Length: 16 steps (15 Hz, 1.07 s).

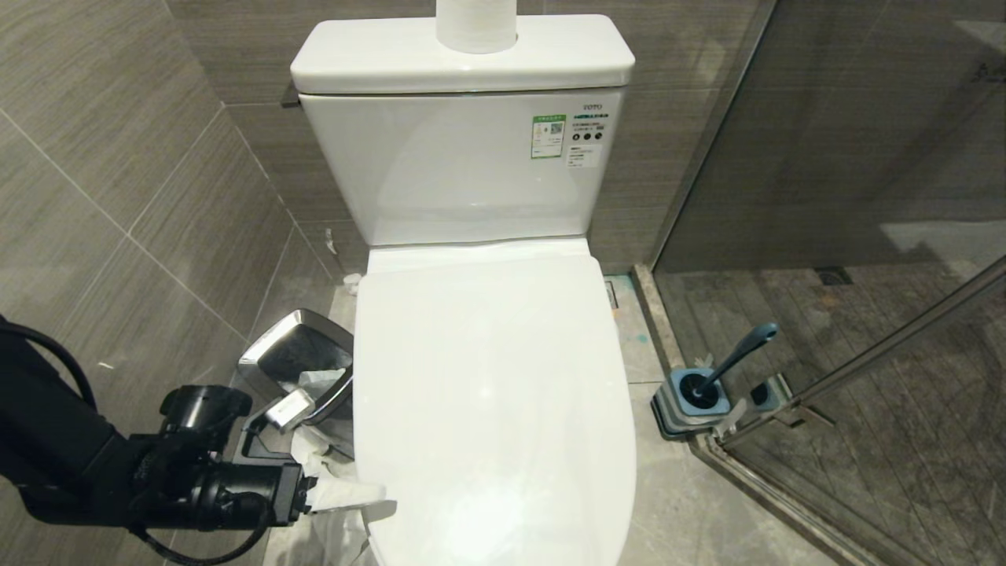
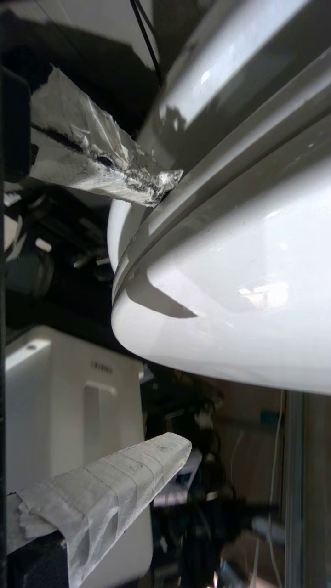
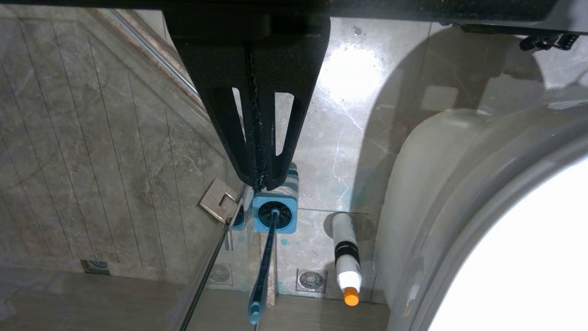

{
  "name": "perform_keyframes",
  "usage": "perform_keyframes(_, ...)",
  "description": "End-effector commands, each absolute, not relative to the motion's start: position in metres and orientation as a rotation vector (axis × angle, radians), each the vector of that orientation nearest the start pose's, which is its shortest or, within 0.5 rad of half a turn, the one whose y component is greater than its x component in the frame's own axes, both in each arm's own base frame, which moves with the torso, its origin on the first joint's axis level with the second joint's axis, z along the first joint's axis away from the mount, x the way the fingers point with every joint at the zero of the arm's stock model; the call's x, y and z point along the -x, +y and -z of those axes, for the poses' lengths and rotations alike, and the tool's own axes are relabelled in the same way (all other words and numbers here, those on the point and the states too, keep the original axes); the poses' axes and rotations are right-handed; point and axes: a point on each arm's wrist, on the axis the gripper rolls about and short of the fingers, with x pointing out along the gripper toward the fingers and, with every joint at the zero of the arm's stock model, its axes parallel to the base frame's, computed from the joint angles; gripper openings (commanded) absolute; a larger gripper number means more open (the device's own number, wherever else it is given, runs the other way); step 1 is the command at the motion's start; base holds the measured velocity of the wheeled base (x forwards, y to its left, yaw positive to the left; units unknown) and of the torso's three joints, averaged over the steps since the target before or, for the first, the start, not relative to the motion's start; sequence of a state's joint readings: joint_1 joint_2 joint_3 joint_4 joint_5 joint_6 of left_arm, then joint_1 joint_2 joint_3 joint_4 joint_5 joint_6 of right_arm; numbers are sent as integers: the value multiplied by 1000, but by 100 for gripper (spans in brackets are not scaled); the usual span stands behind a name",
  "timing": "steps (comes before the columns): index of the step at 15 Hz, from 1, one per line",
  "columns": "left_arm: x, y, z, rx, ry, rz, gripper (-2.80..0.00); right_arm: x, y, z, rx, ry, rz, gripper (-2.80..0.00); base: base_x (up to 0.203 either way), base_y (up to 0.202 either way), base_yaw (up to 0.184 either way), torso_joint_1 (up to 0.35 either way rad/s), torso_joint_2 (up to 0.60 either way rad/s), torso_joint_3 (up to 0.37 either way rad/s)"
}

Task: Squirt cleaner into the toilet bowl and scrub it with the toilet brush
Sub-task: Use the left hand to lift the toilet lid slightly

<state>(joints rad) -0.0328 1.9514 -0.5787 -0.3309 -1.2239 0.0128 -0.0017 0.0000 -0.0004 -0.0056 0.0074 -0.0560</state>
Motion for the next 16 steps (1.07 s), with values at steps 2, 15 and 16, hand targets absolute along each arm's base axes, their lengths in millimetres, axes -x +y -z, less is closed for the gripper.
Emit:
perform_keyframes(2,-263,-23,-54,655,850,1209,0,23,0,-77,57,-6,-6,-280,0,0,0,0,0,0)
perform_keyframes(15,-255,-25,-80,581,767,1237,0,23,0,-76,57,-5,-6,-280,0,0,0,0,0,0)
perform_keyframes(16,-254,-25,-81,578,766,1239,0,23,0,-77,57,-6,-6,-280,0,0,0,0,0,0)
